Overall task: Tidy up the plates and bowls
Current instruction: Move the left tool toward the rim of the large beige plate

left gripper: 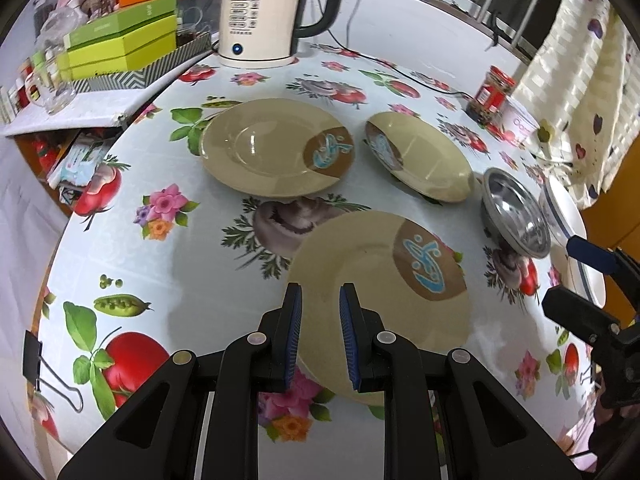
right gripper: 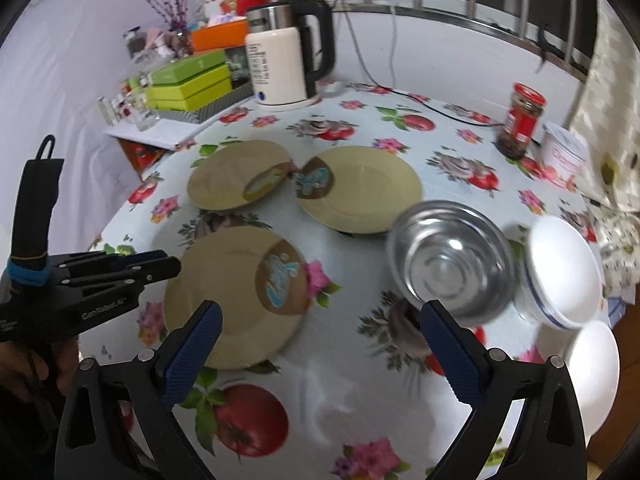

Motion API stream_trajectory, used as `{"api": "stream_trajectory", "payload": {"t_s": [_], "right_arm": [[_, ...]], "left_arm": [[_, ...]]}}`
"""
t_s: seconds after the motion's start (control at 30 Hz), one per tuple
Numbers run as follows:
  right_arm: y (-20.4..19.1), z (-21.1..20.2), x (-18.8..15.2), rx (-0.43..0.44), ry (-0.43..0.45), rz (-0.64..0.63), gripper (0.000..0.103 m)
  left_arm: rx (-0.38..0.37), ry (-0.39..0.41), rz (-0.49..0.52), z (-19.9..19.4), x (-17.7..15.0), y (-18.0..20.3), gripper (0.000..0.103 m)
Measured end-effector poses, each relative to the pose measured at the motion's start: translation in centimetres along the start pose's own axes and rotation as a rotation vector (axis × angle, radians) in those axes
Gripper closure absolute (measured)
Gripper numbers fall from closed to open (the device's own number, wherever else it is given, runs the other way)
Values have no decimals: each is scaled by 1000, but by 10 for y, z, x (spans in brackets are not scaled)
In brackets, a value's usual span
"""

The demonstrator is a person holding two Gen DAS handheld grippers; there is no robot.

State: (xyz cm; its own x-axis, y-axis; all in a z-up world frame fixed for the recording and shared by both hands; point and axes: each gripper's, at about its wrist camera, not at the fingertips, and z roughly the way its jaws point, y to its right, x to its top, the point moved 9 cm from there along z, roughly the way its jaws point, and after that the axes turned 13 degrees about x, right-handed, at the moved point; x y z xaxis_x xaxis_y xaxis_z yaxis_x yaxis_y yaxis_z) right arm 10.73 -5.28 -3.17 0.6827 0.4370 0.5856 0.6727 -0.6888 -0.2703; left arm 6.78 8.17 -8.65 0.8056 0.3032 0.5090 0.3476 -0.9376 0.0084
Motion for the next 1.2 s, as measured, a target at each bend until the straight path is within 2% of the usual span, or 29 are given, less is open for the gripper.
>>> {"api": "stream_trajectory", "payload": {"t_s": [0.23, 0.27, 0.33, 0.6, 0.77, 0.83, 1.0, 1.2], "right_arm": [[-17, 18, 19, 40, -9, -39, 3], [-19, 20, 20, 43, -10, -44, 4], [-23, 26, 24, 49, -18, -59, 13], [-36, 43, 36, 64, -42, -92, 15], [-38, 53, 40, 86, -63, -89, 27], [-40, 58, 43, 97, -71, -88, 36], [-42, 68, 47, 104, -84, -101, 43], [-42, 77, 56, 116, -83, -102, 46]], "left_arm": [[-4, -6, -41, 5, 5, -15, 83], [-2, -5, -43, 5, 6, -17, 83], [1, -5, -51, 6, 8, -20, 83], [4, -5, -76, 12, 15, -32, 83], [-5, -7, -103, 16, 21, -40, 83], [-5, -9, -117, 18, 23, -45, 83], [-8, -9, -141, 21, 29, -52, 83], [-17, -4, -162, 25, 39, -57, 83]]}}
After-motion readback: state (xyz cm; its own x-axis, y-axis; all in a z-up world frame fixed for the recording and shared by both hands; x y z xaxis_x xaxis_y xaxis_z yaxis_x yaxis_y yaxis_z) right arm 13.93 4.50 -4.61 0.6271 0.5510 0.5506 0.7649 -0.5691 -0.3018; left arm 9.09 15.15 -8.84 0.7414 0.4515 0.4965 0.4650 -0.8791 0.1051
